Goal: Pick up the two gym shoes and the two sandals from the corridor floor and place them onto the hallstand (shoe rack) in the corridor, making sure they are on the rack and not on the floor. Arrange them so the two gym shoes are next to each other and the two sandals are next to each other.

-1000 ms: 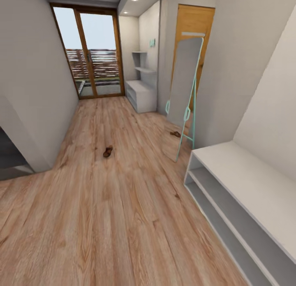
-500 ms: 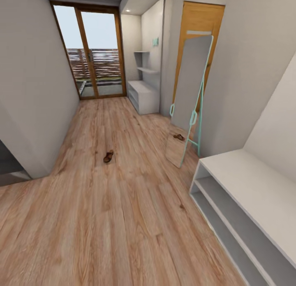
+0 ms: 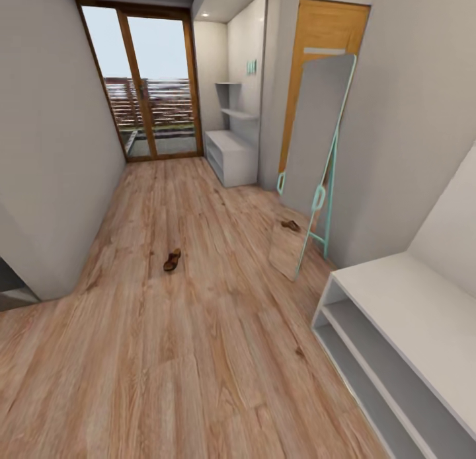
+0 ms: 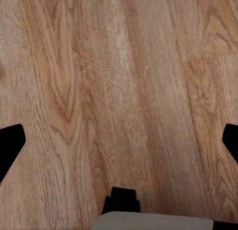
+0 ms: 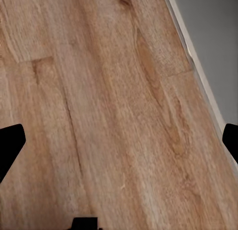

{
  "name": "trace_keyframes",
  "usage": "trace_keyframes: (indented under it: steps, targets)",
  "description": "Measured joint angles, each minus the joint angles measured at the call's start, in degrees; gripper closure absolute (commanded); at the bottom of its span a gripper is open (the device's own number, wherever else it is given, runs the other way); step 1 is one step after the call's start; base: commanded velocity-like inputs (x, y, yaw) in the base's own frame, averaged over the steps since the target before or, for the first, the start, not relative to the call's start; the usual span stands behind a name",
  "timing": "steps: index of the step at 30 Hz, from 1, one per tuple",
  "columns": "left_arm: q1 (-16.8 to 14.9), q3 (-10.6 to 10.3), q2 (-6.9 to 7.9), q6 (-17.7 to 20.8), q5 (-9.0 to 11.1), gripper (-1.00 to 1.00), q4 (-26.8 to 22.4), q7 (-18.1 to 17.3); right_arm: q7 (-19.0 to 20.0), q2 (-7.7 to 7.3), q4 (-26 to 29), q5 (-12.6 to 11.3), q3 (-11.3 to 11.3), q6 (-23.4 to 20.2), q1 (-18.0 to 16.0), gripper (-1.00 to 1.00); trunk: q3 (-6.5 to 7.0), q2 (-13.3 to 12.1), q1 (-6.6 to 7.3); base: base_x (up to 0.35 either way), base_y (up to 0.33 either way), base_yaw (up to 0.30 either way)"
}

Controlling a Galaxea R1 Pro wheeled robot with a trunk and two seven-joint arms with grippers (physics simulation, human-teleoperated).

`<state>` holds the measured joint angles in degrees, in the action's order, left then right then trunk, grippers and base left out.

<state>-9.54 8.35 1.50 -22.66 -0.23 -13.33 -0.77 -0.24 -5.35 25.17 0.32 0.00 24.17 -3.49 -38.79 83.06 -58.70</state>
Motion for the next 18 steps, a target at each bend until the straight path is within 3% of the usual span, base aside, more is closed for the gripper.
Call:
trace_keyframes:
  steps: [13,18]
  targets:
    - [0.0,0.01,-0.01,0.0,0.05,-1.0,0.0,0.01,0.0,0.0,-0.01,0.0,0.0,0.0,0.0,-1.0,0.0,0.0,0.0,0.325,0.167,-0.004]
    - [-0.01,0.01,0.0,-0.01,0.07,-1.0,0.01,-0.01,0.0,0.0,0.0,0.0,0.0,0.0,0.01,-1.0,0.0,0.0,-0.01,0.294,0.218,-0.112]
